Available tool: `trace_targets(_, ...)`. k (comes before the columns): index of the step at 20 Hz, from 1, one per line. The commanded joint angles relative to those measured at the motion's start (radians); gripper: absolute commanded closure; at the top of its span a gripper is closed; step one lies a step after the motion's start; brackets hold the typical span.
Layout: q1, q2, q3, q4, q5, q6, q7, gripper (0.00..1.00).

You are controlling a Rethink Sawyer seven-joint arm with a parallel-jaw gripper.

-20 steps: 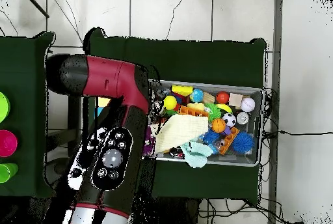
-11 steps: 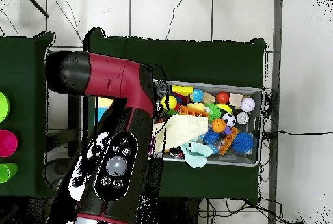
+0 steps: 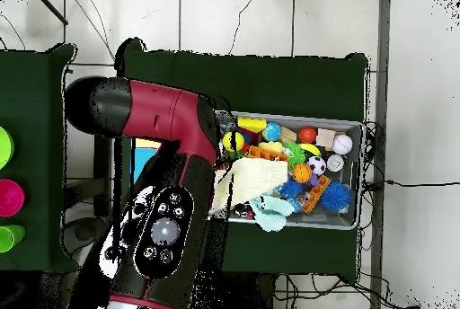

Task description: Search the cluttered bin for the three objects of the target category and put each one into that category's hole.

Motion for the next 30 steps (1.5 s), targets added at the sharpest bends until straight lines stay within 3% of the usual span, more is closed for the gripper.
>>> trace_targets(1, -0.009, 0.050, 0.076, 0.143, -0.084, -0.077, 0.078, 1.00)
trace_targets(9, -0.003, 0.064, 0.089, 0.183, -0.076, -0.150, 0.088, 1.00)
trace_targets(30, 0.024, 0.112, 0.087, 0.192, -0.045, -0.221, 0.127, 1.00)
